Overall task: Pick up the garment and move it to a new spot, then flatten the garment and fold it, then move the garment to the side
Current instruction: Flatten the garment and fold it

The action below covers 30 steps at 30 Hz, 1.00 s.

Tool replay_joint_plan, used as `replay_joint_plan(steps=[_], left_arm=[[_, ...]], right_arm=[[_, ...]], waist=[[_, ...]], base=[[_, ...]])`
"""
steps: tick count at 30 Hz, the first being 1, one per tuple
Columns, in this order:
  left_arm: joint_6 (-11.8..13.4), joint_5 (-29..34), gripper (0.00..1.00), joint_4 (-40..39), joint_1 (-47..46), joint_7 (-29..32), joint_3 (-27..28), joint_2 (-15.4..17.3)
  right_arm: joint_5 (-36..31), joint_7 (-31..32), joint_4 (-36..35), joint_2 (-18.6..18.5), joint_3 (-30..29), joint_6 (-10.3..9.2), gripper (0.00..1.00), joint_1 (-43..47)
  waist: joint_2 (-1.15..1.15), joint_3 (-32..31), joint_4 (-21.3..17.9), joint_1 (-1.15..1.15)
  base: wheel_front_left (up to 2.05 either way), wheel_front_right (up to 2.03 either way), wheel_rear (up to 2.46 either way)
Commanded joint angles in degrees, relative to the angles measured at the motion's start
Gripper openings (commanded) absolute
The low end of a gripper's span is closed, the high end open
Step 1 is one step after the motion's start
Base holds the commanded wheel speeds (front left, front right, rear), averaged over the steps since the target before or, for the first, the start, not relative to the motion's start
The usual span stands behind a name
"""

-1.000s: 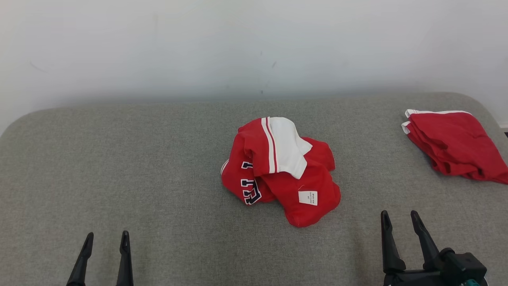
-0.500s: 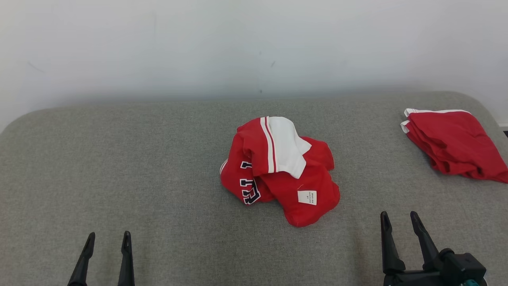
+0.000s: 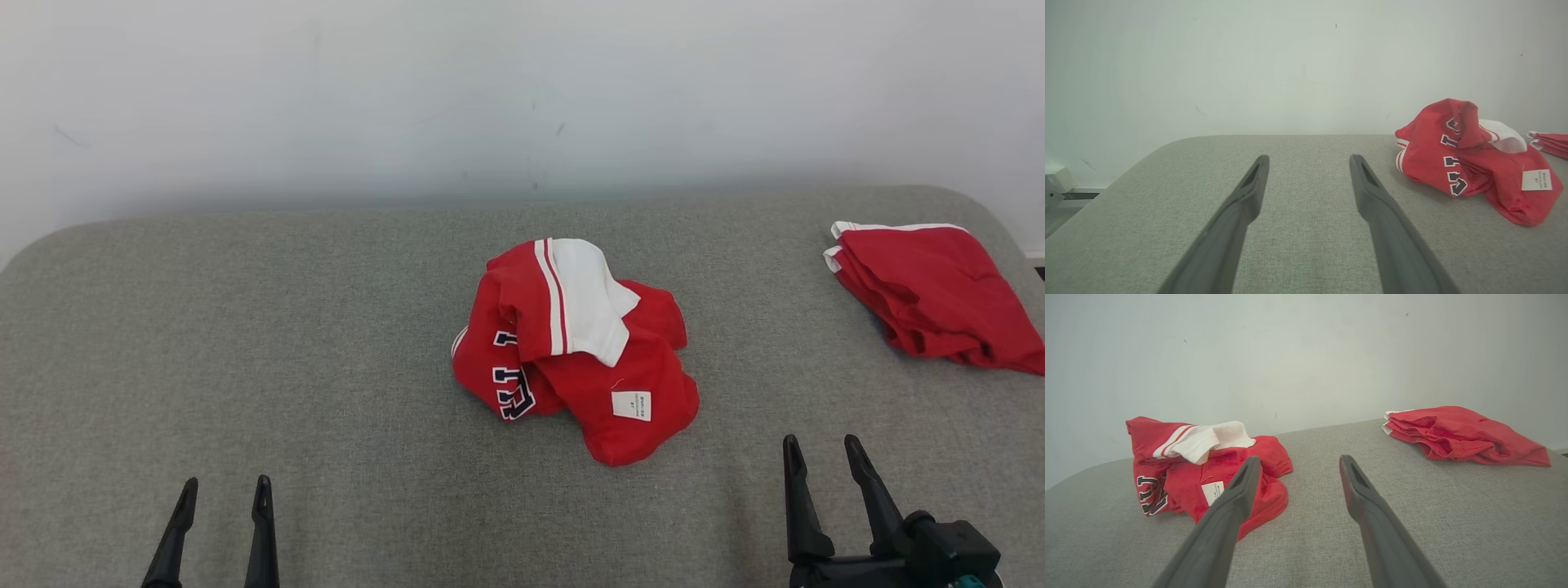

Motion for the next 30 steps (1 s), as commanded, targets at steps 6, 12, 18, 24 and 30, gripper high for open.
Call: replay_joint_plan(steps=[6, 12, 18, 24, 30], left_arm=[[0.0, 0.5, 1.0, -0.1, 0.1, -0.2, 0.2, -0.2], [0.0, 0.3, 1.0, 0.0, -1.2, -0.2, -0.3, -0.4], [0.0, -0.4, 1.0, 0.9, -7.8, -0.2, -6.5, 0.6], [0.0, -1.6, 1.0, 4.6, -17.9, -0.2, -14.5, 1.9], [0.1, -2.3, 1.0, 10.3, -26.6, -0.2, -21.6, 3.1]], right_arm=[[-0.4, 0.0, -0.1, 0.0, 0.0, -0.15, 1.0, 0.8], [-0.4, 0.0, -0.2, 0.0, 0.0, -0.15, 1.0, 0.6], [-0.1, 0.0, -0.1, 0.0, 0.5, -0.15, 1.0, -0.6], [0.7, 0.0, 0.0, 0.0, 0.7, -0.15, 1.0, -2.2], [1.9, 0.0, 0.3, 0.0, 0.9, -0.15, 1.0, -3.5]], waist=[[0.0, 0.0, 0.1, 0.0], [0.0, 0.3, 0.1, 0.0], [0.0, 1.6, -0.5, 0.0], [0.0, 3.8, -3.1, 0.0], [0.0, 6.1, -6.7, 0.0]], base=[[0.0, 0.0, 0.0], [0.0, 0.0, 0.0], [0.0, 0.0, 0.0], [0.0, 0.0, 0.0], [0.0, 0.0, 0.0]])
